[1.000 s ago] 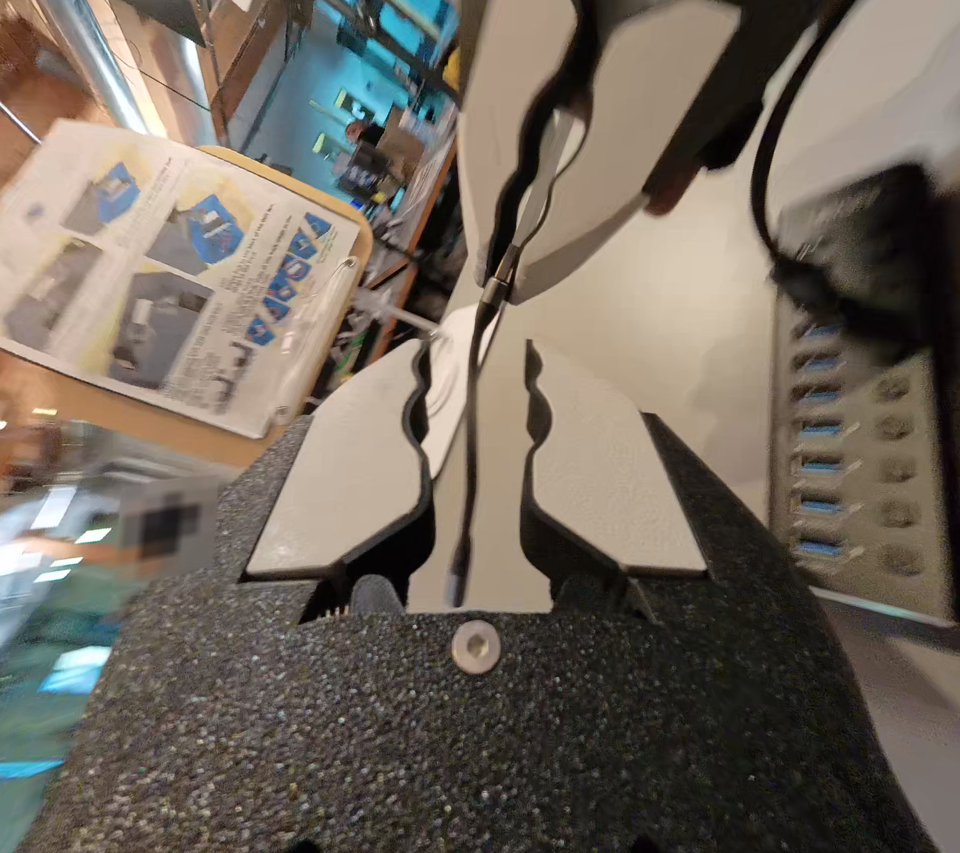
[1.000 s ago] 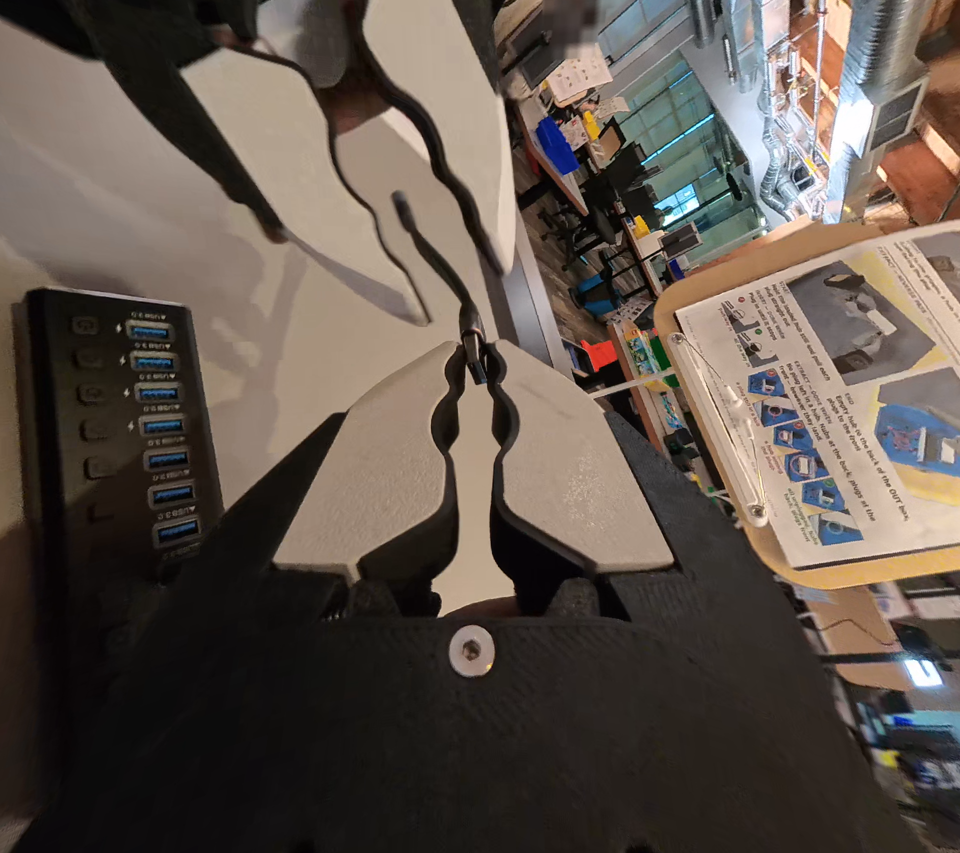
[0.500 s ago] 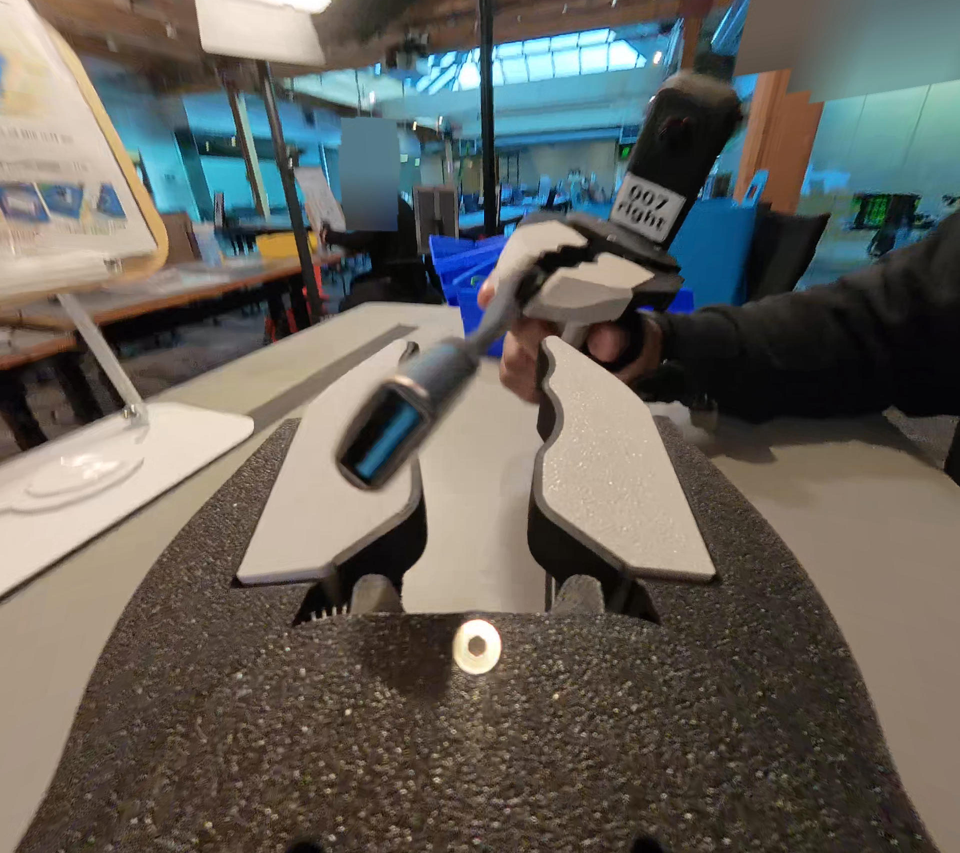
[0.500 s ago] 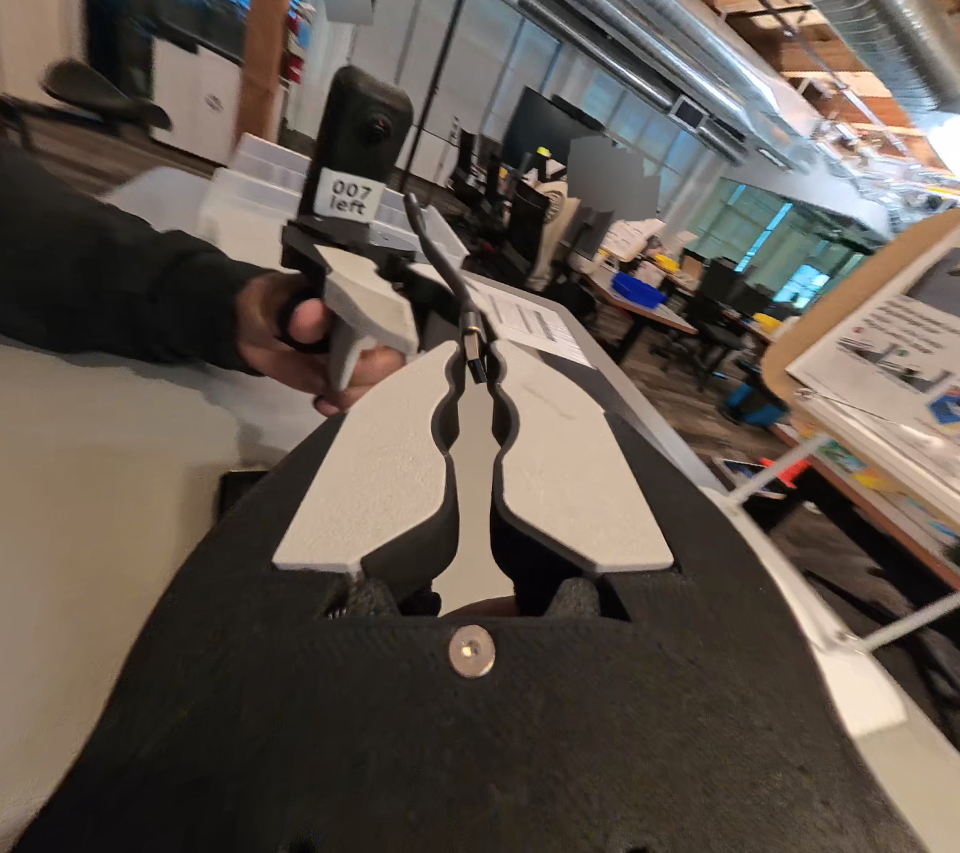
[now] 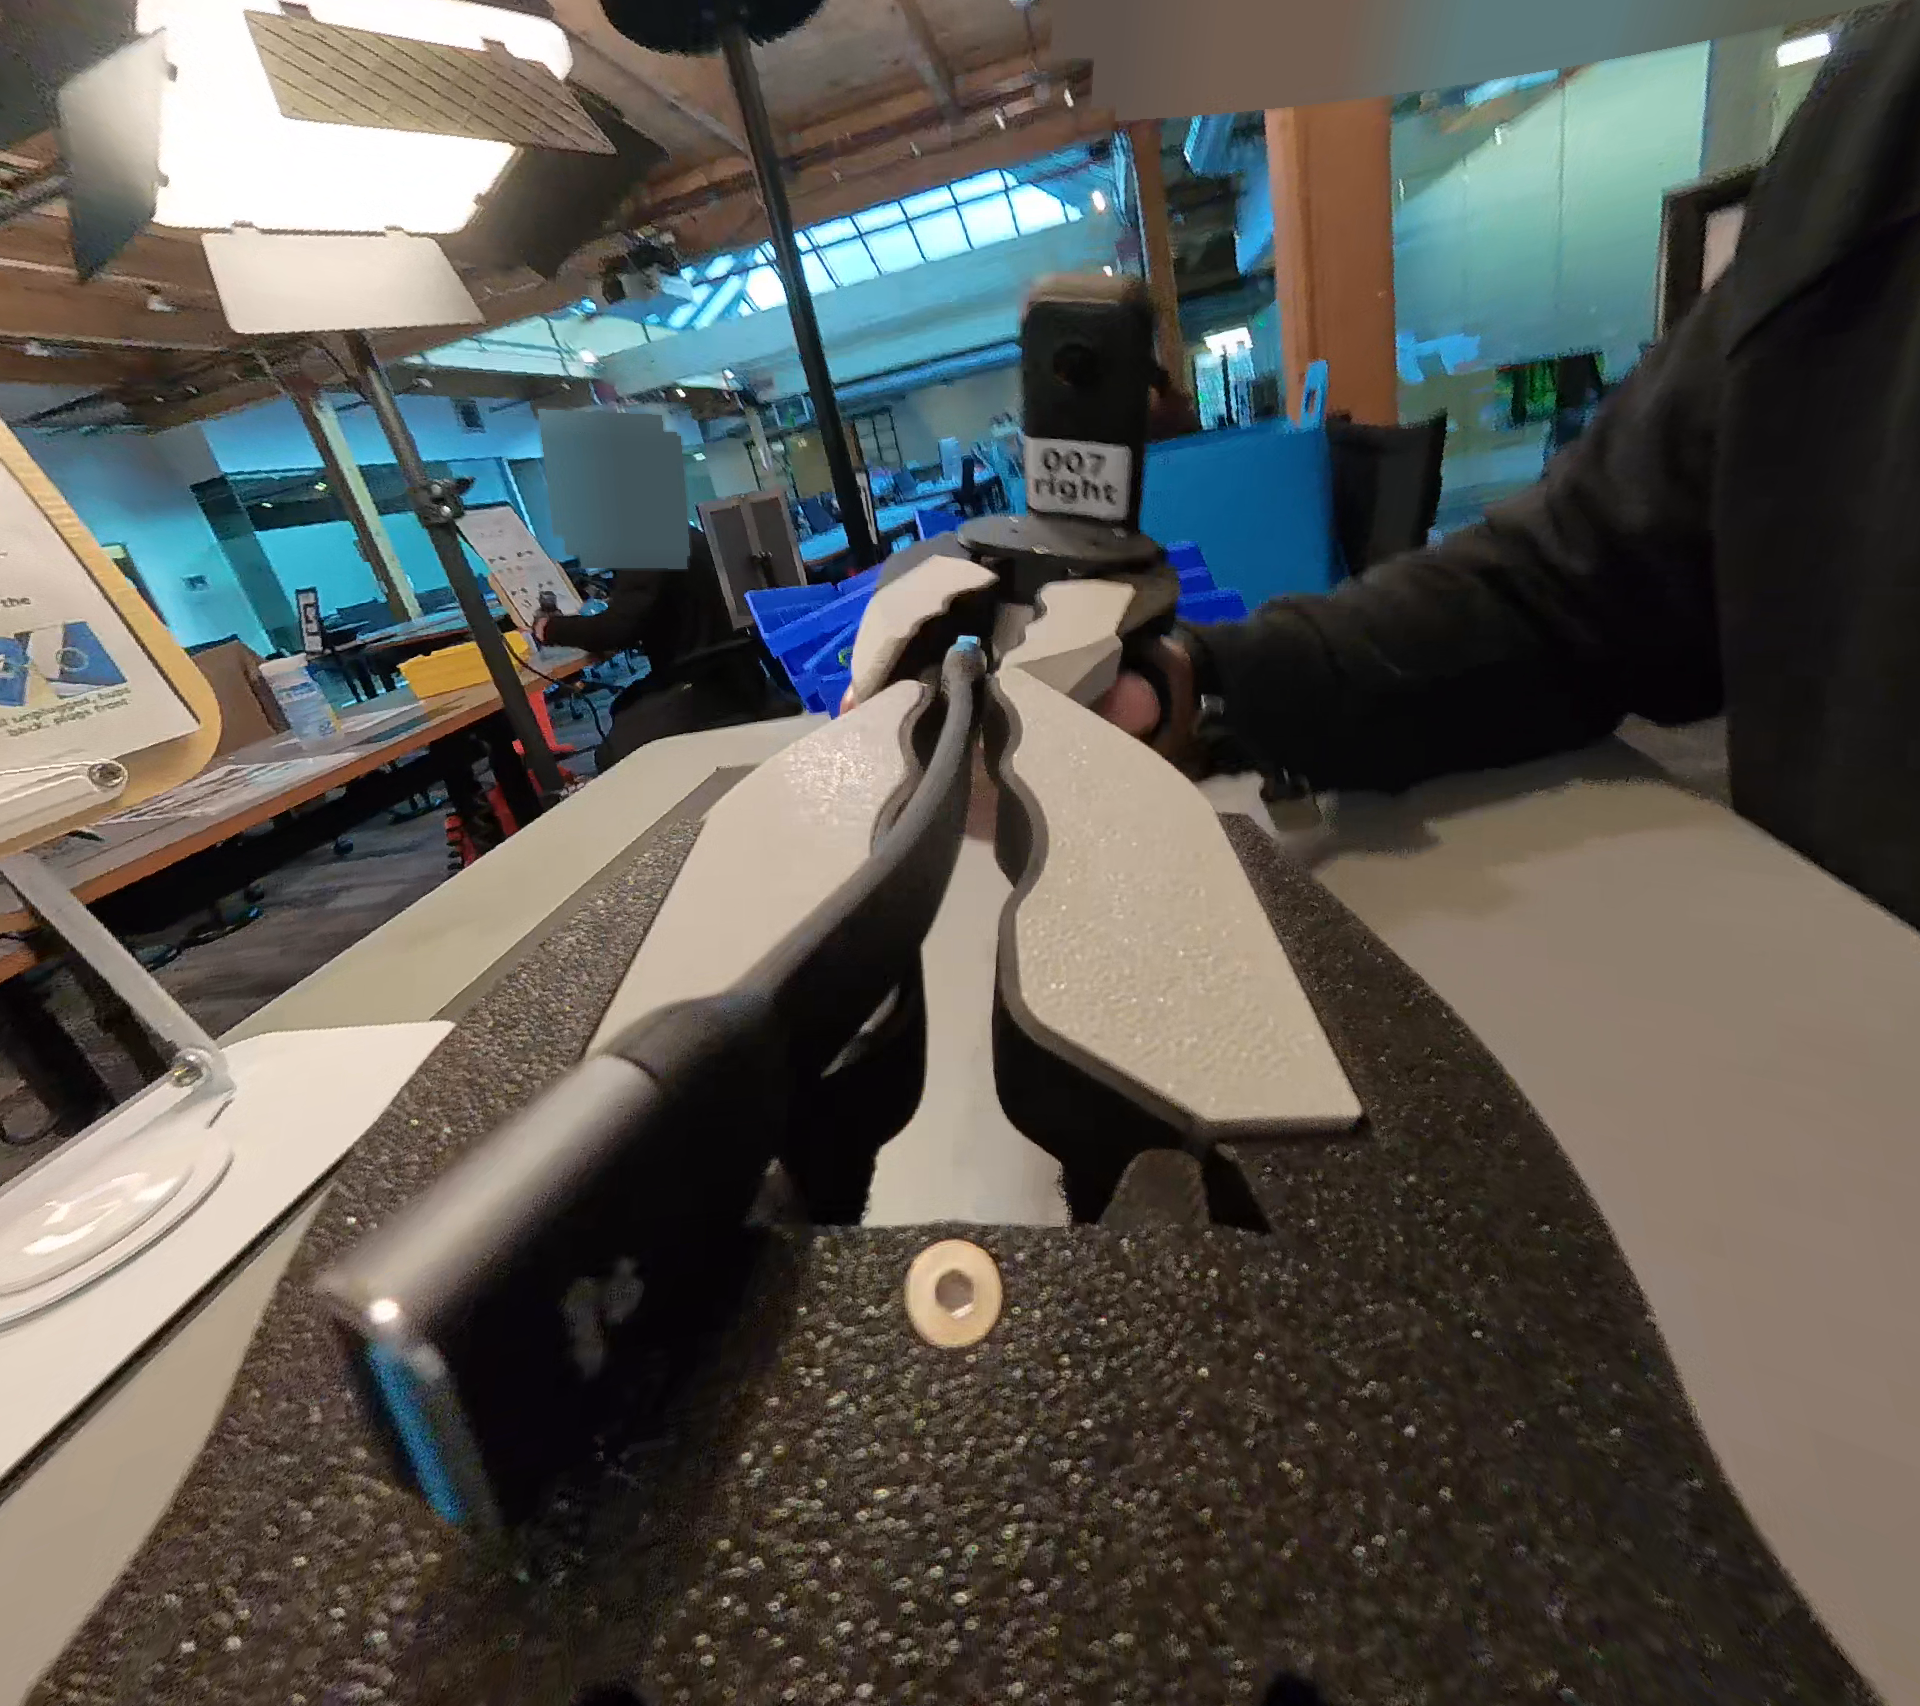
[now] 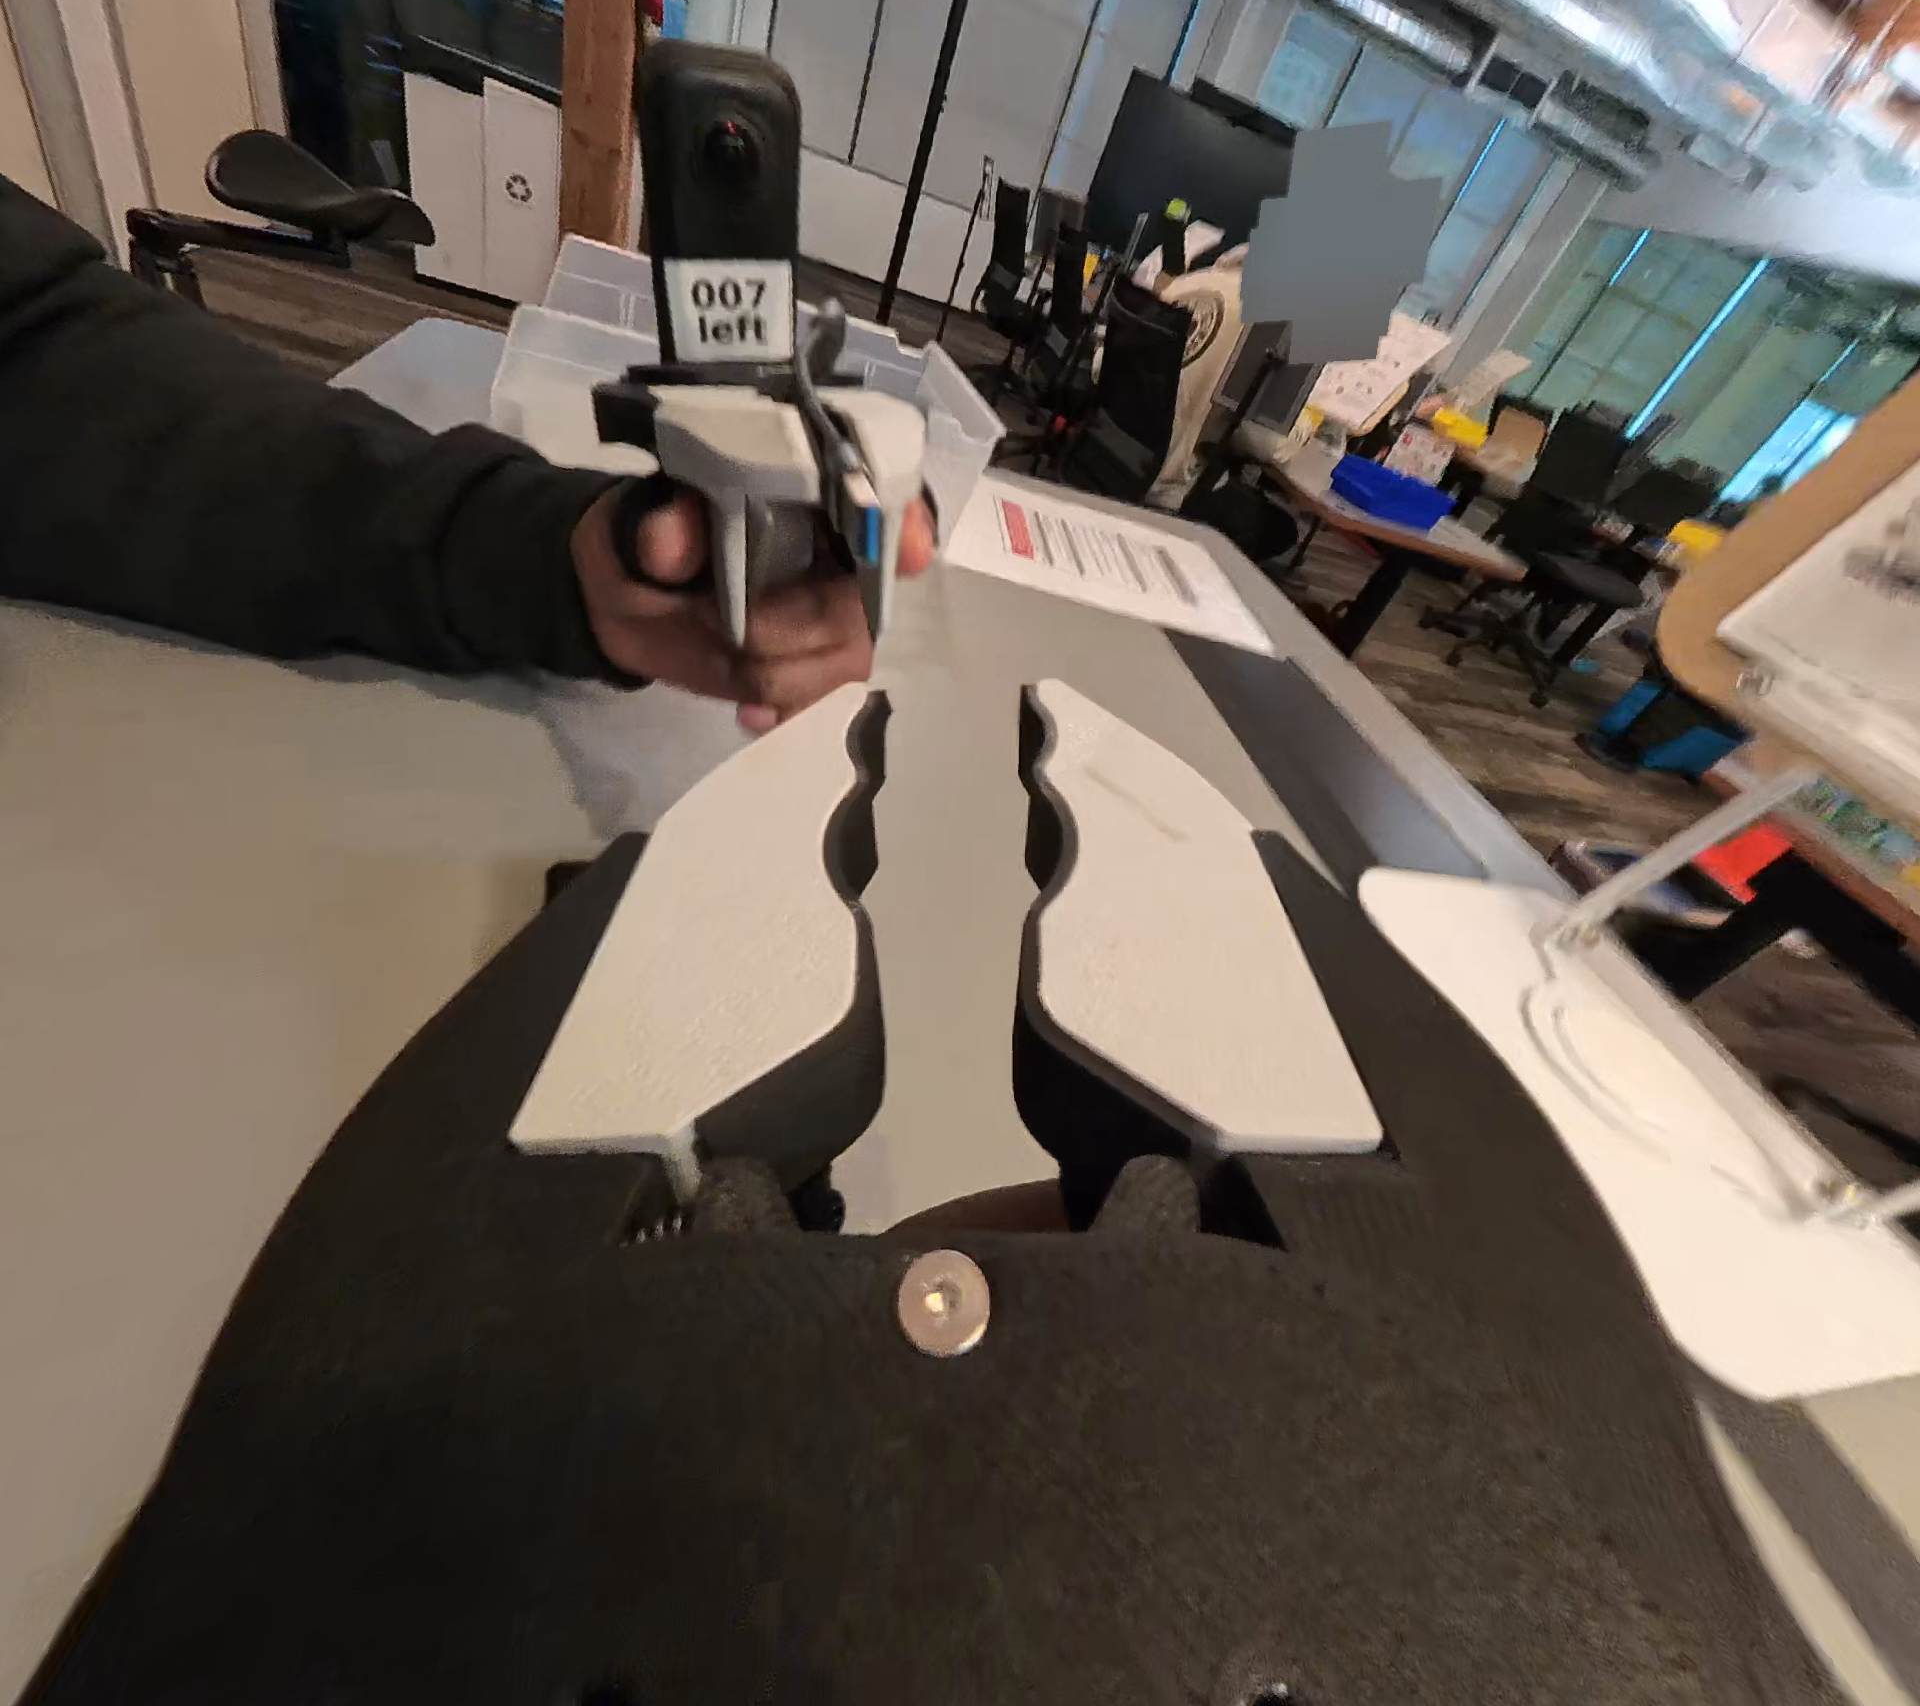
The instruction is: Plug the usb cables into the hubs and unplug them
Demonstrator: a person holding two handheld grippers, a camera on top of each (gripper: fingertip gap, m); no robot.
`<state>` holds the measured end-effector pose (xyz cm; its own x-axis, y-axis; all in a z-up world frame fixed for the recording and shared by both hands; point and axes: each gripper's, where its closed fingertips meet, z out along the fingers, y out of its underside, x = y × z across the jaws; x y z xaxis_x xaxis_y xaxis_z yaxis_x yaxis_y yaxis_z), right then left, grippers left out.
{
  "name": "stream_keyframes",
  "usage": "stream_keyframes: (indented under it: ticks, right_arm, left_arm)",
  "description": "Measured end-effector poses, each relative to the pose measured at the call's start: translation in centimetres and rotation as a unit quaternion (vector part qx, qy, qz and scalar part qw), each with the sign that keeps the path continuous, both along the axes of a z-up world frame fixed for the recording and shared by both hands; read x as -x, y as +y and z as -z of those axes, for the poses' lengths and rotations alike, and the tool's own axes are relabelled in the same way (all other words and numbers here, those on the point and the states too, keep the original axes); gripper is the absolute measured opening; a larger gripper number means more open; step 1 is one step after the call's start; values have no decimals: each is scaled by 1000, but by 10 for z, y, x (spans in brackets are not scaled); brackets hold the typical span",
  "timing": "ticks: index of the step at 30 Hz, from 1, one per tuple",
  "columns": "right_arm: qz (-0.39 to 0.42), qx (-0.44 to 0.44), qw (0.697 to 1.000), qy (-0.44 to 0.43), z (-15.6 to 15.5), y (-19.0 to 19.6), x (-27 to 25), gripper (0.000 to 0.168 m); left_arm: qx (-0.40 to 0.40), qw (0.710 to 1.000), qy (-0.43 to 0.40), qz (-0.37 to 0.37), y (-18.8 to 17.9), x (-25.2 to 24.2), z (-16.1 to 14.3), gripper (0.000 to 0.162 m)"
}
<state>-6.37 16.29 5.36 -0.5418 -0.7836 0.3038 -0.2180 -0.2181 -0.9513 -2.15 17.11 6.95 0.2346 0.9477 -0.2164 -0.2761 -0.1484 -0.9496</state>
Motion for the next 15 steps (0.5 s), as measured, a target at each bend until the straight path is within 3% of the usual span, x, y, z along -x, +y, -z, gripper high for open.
stream_keyframes:
  ticks: [4, 10, 15]
  right_arm:
    - [-6, -139, 989, 39, 43, 15, 37, 46]
    - [7, -301, 947, 114, 108, 49, 75, 70]
    - [21, -338, 913, 228, 156, 61, 79, 90]
  left_arm:
    - [58, 996, -66, 14, -1, -9, 26, 7]
    - [104, 979, -171, 44, 0, -14, 70, 7]
    - [123, 964, -227, 64, 5, -16, 95, 7]
